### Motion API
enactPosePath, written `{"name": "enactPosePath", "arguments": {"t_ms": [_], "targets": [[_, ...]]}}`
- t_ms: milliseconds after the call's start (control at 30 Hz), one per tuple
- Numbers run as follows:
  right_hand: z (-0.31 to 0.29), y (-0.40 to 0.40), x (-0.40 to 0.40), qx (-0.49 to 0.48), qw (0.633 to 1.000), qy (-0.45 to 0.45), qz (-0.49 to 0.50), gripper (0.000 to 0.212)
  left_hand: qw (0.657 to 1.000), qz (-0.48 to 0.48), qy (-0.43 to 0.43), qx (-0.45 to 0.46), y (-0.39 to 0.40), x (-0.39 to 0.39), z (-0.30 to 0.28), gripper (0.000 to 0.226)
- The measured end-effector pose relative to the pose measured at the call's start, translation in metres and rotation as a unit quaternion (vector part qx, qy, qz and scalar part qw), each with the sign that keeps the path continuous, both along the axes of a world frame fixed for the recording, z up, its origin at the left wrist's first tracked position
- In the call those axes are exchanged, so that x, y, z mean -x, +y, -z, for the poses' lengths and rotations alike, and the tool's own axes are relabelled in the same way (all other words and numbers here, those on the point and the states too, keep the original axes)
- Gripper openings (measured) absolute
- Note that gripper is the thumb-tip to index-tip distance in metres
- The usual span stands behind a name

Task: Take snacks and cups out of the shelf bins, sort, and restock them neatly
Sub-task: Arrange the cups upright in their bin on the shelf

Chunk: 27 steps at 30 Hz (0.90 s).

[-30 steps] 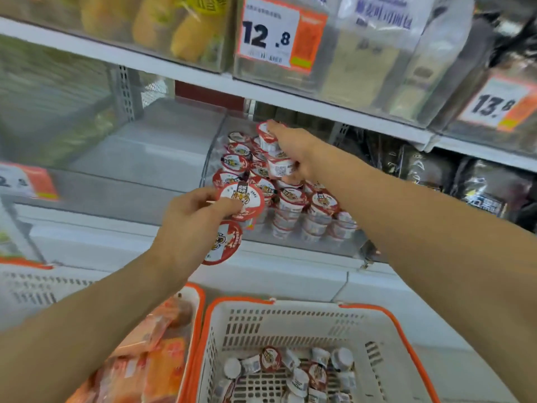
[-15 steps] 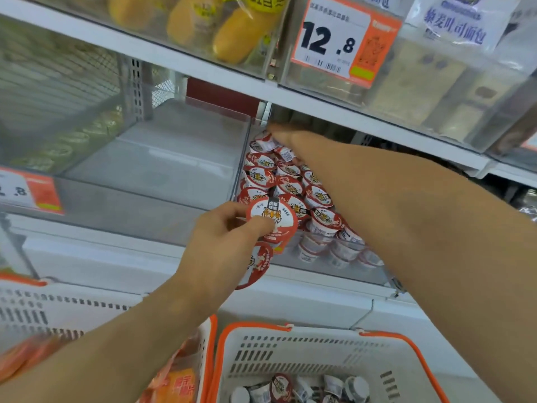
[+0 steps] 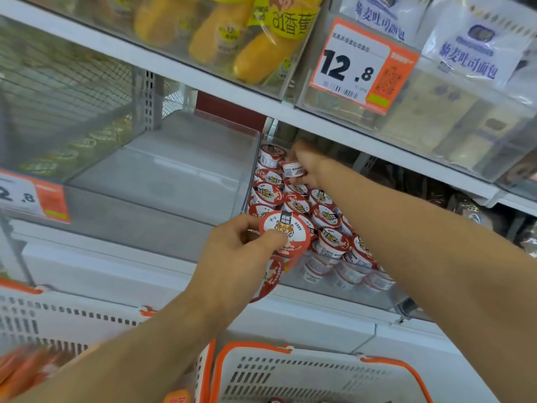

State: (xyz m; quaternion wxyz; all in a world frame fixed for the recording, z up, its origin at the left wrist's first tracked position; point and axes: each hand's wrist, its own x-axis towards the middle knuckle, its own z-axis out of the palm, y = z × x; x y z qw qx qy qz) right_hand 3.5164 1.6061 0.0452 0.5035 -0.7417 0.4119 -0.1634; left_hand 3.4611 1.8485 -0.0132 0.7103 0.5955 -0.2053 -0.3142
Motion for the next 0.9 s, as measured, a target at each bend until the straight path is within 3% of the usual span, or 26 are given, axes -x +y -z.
{"name": "enactPosePath", "arguments": {"t_ms": [100,200,300,400,567,633,700,800,867,900], "targets": [[0.005,0.0,0.012,-0.07,0.996,-0.052,-0.01,0.007,1.0,-0.003,0.003,0.006,0.0,-0.002,-0.001,0.012],[0.011,-0.003,0.017,-0.081,0.993,-0.079,-0.01,0.014,1.0,-0.004,-0.001,0.004,0.0,0.0,-0.002,0.013],[0.017,0.0,0.016,0.02,0.999,-0.031,0.033,0.013,1.0,-0.009,-0.012,-0.003,0.0,0.002,-0.003,0.016],[0.021,0.0,0.015,0.139,0.989,0.028,0.035,0.028,1.0,-0.018,-0.01,-0.002,-0.001,0.001,-0.007,0.02],[0.018,0.009,0.027,0.084,0.996,-0.03,0.002,0.015,1.0,-0.022,-0.019,0.002,-0.005,0.004,-0.01,0.023],[0.01,0.022,0.046,0.115,0.992,-0.055,-0.016,0.011,0.999,-0.021,-0.024,0.0,-0.007,0.005,-0.009,0.022],[-0.001,0.038,0.076,0.131,0.984,-0.09,-0.084,0.03,0.999,-0.027,-0.023,-0.002,-0.009,0.004,-0.009,0.022],[-0.016,0.057,0.125,0.101,0.937,-0.101,-0.318,0.065,0.998,-0.05,-0.028,-0.005,-0.014,0.004,-0.007,0.019],[-0.018,0.068,0.147,0.148,0.893,-0.057,-0.421,0.067,0.997,-0.067,-0.039,-0.008,-0.019,0.006,-0.007,0.018],[-0.015,0.07,0.152,0.194,0.883,-0.051,-0.424,0.061,0.996,-0.075,-0.052,-0.013,-0.022,0.008,-0.008,0.02]]}}
